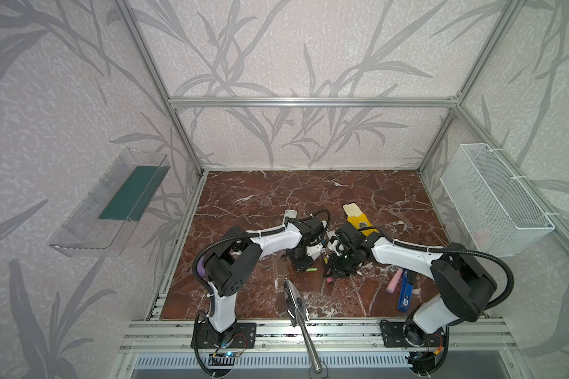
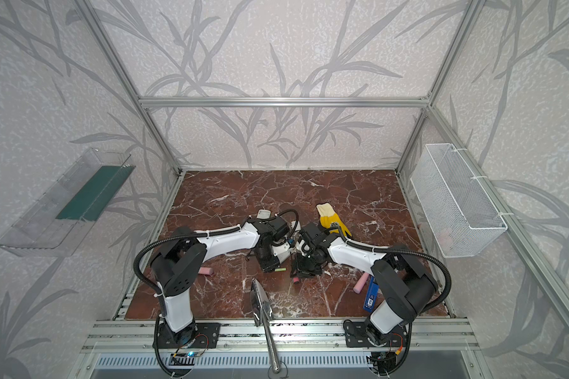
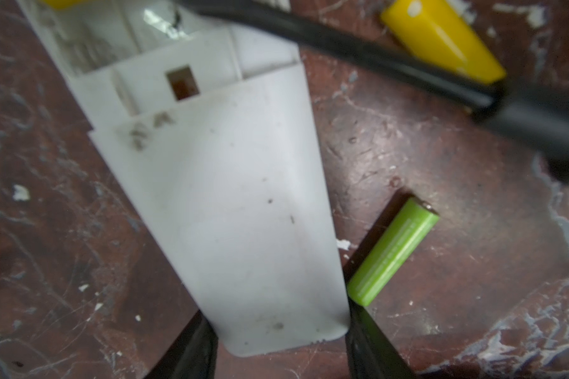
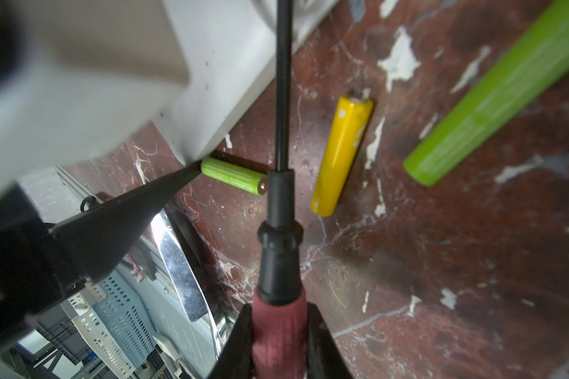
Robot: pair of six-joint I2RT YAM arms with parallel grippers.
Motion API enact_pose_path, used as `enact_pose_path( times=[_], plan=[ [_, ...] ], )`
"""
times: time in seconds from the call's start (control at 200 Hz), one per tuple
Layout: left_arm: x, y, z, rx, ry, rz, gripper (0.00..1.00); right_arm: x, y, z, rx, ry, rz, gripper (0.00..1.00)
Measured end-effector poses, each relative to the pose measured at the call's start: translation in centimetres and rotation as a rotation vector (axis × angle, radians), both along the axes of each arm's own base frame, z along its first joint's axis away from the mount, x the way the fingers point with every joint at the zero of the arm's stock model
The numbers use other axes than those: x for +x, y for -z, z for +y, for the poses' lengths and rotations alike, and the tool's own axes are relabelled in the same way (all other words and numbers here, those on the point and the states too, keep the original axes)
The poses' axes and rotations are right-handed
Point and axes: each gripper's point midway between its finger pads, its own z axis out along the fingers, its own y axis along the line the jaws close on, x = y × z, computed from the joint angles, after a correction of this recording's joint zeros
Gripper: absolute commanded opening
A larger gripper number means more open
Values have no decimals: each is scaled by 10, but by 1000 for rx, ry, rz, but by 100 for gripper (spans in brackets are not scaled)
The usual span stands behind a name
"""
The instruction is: Unload the batteries from the remote control
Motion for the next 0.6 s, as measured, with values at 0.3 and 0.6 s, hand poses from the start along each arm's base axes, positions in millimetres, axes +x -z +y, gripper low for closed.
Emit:
enact_pose_path(
  times=[0.3,0.6],
  plan=[
    [0,0,0,7,1,2,55,-1,4,2,25,6,-2,0],
    [2,0,2,25,1,-16,53,-2,-3,2,64,13,46,0]
  ],
)
